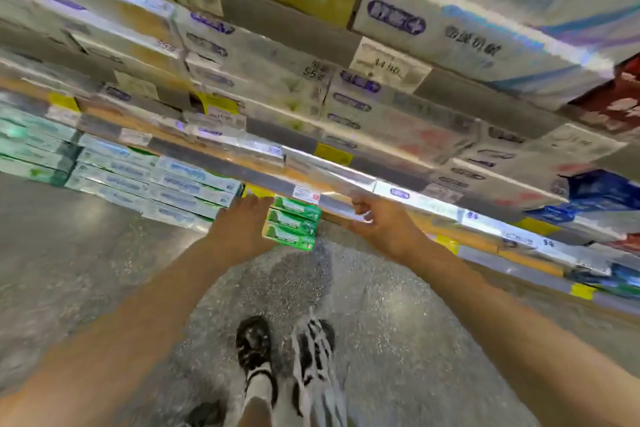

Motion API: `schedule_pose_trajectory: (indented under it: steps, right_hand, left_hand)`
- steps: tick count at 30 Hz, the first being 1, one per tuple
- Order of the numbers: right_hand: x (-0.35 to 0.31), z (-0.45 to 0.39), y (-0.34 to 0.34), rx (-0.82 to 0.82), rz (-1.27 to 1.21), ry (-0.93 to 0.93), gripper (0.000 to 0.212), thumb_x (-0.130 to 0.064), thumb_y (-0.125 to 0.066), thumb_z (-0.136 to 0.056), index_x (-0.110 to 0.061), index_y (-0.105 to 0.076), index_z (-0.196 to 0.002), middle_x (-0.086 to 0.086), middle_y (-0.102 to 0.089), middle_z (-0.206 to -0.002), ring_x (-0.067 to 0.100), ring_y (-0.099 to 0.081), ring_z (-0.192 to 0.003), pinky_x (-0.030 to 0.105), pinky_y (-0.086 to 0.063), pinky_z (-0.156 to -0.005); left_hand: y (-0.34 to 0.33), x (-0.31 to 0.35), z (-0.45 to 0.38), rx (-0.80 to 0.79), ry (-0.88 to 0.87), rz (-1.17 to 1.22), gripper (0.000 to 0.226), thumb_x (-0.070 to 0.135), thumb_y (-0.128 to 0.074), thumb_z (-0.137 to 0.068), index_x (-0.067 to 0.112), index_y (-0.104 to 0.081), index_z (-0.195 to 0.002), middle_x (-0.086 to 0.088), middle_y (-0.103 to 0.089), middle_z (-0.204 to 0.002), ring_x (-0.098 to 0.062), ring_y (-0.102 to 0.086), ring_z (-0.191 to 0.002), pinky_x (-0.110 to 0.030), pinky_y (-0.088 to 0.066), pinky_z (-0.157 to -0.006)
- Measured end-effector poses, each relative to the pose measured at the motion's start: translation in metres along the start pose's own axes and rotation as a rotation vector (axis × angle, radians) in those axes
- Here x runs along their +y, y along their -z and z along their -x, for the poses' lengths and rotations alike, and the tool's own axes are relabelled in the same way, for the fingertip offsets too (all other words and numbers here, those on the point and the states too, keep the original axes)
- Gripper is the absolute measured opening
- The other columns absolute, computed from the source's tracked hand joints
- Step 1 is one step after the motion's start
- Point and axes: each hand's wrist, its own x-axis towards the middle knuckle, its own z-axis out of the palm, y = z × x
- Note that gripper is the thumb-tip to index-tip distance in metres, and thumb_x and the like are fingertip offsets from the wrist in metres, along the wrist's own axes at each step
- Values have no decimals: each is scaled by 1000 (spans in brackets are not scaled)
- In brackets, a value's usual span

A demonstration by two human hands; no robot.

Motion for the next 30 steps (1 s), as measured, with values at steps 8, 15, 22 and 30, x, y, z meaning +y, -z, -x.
schedule_pose_trajectory:
  steps: [8,15,22,30]
  right_hand:
    - [54,-145,-153,20,373,109,78,-40,-71,-79,-2,-35,-137,18,-41,-137,31,-38,-127,35,-31,-101]
    - [88,-195,-236,-47,659,91,106,-62,-71,-67,-7,-23,-143,13,-32,-141,32,-31,-131,44,-30,-105]
    - [92,-210,-263,49,676,157,111,-63,-71,-67,-8,-15,-145,12,-28,-137,30,-28,-127,43,-26,-106]
    - [89,-210,-288,115,773,155,91,-35,-74,-72,3,-27,-140,16,-42,-127,31,-43,-111,40,-39,-91]
  left_hand:
    - [-99,-76,-115,-51,-73,-420,103,57,-66,-76,18,-6,-150,-10,-19,-151,-31,-22,-138,-48,-32,-104]
    - [-174,-93,-175,-59,-147,-531,107,57,-75,-65,14,-16,-143,-9,-26,-144,-29,-30,-132,-44,-37,-100]
    - [-200,-104,-198,147,-218,-588,88,53,-69,-75,9,-23,-135,-10,-31,-130,-29,-33,-120,-41,-33,-94]
    - [-206,-108,-205,112,-259,-709,70,28,-62,-83,5,-17,-132,-13,-22,-130,-30,-31,-122,-39,-28,-103]
